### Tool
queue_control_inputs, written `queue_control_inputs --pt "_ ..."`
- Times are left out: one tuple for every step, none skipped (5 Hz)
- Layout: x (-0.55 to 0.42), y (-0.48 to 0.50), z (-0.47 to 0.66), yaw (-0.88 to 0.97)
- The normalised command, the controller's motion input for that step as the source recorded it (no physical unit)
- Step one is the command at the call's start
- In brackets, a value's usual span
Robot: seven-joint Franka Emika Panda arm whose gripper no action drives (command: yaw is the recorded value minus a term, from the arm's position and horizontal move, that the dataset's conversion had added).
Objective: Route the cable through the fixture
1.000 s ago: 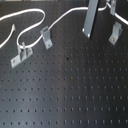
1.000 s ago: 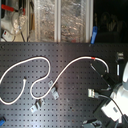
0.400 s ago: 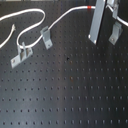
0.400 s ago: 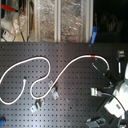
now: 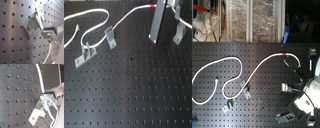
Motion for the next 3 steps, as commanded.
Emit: queue_control_inputs --pt "-0.02 -0.02 0.0 0.0" --pt "-0.338 -0.132 0.0 0.35" --pt "-0.289 0.013 0.0 0.48"
